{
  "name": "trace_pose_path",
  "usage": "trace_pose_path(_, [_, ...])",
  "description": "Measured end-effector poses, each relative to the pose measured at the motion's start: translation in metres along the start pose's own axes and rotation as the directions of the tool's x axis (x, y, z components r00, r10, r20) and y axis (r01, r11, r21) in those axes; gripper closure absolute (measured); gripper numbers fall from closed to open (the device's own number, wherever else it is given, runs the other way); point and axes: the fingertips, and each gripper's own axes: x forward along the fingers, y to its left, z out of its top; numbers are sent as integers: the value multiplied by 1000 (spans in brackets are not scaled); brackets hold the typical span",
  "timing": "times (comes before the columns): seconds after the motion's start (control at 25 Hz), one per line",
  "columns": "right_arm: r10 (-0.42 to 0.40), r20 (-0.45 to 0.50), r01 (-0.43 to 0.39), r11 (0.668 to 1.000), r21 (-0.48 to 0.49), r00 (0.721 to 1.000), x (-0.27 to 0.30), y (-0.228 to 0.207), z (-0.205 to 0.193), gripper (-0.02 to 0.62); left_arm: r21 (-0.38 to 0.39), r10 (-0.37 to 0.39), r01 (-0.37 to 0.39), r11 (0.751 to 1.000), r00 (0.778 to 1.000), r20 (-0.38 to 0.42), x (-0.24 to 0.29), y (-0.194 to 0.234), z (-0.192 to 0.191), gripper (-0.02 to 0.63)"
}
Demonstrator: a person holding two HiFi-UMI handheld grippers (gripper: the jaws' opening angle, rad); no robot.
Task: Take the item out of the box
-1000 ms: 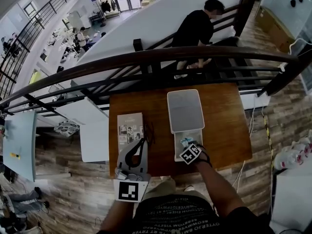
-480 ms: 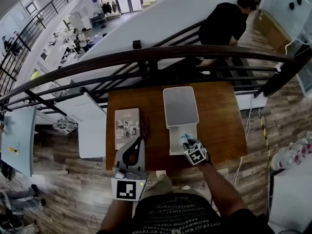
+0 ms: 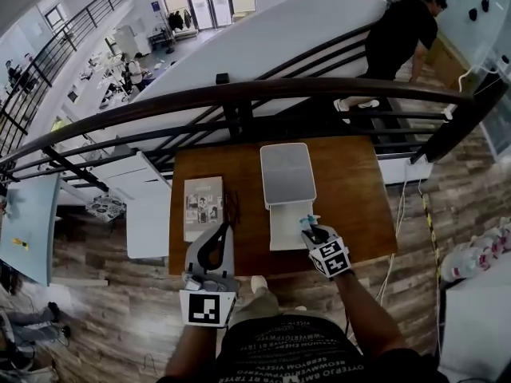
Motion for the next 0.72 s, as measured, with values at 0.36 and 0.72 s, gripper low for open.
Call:
trace_pose_path(0.36, [-11,185,16,1000,-25,983,-77,8,61,514,-5,5,-5,1000,1000,18,-15,-15,14,601])
trace_pose_path(0.72, [-19,334,45,996,-71,942,-139,13,110,514,16,1,-1,1000,1000,-4,-25,-28,12,601])
